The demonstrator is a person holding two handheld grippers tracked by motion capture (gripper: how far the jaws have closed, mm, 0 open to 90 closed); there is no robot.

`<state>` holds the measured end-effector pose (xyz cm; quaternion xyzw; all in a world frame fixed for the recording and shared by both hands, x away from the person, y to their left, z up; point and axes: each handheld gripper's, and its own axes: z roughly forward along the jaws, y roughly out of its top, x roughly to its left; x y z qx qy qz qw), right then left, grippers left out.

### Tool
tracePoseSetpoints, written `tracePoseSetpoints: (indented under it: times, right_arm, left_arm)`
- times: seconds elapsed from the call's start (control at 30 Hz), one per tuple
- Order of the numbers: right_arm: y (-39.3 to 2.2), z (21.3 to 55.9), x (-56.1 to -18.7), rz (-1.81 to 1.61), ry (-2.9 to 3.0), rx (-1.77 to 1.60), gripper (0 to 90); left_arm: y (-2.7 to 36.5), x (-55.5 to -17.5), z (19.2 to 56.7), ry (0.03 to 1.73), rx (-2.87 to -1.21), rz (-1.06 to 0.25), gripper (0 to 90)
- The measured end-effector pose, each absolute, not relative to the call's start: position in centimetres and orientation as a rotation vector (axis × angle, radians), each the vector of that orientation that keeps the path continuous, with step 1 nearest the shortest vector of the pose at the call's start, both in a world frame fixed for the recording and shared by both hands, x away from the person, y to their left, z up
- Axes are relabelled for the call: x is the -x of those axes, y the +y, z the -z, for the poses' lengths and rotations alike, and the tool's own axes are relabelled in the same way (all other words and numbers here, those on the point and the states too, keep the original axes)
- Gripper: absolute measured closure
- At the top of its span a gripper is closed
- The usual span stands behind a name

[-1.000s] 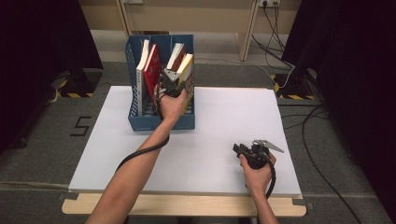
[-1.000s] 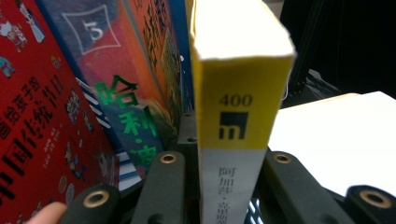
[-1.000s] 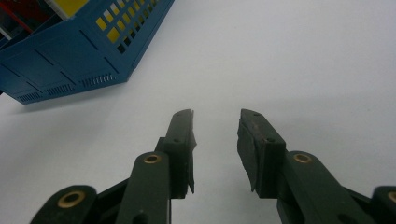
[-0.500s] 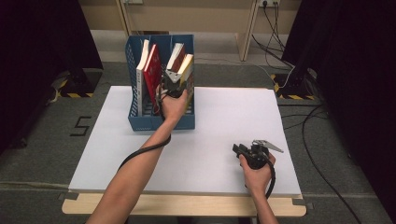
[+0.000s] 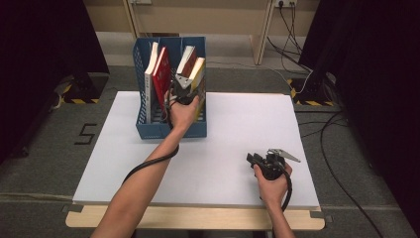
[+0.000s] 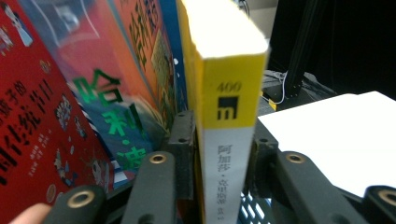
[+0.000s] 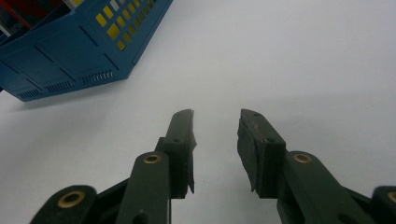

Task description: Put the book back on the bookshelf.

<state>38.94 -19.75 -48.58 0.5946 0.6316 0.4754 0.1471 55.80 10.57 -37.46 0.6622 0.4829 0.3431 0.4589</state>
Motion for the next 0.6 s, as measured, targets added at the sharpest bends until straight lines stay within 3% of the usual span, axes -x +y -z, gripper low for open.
tracePoseSetpoints:
  times: [0.6]
  right_arm:
    - [-19.64, 48.63, -38.95, -1.371, 1.818, -1.721, 65.9]
  left_arm:
    - [10.83, -55.8, 37.38, 1.228, -1.65, -0.78, 70.8]
